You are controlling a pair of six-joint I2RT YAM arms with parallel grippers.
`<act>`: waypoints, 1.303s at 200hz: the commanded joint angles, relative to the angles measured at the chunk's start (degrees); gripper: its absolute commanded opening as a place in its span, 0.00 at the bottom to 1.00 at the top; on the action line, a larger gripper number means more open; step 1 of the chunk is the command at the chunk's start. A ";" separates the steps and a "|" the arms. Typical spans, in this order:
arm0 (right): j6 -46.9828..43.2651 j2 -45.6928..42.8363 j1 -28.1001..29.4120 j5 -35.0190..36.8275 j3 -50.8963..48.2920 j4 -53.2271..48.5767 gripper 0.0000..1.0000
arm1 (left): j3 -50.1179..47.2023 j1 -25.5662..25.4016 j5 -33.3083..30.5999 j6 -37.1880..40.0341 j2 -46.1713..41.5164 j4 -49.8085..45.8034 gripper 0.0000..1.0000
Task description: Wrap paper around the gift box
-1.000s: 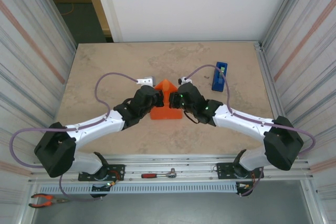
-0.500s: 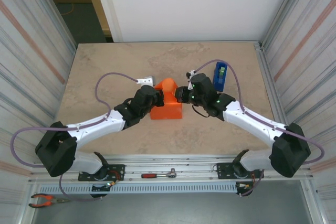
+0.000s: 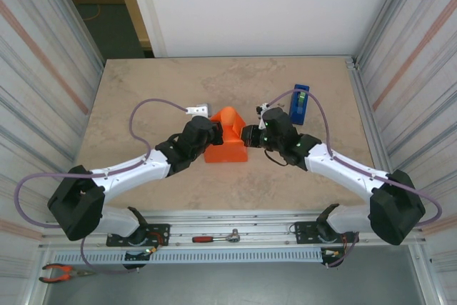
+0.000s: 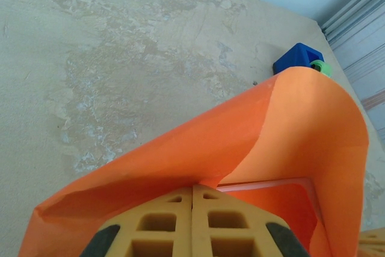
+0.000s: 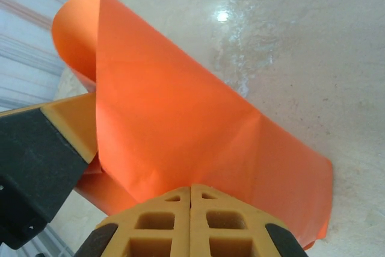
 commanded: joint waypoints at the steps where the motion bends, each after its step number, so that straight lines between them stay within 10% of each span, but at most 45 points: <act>1: -1.33 1.03 2.44 0.80 -0.64 0.54 0.00 | -0.58 -0.72 2.21 -0.55 2.30 -5.98 0.00; 80: -2.33 2.86 4.11 5.43 -1.19 -3.67 0.00 | 5.27 -0.19 2.32 -4.07 -0.19 -15.32 0.21; 144: -1.77 2.33 4.10 5.06 -2.29 -3.04 0.00 | 5.65 -0.27 -0.64 -5.47 -0.83 -20.27 0.18; 260: -1.59 1.16 4.14 2.62 -4.33 -2.34 0.00 | 1.03 -4.92 -2.92 -4.07 0.25 -8.48 0.48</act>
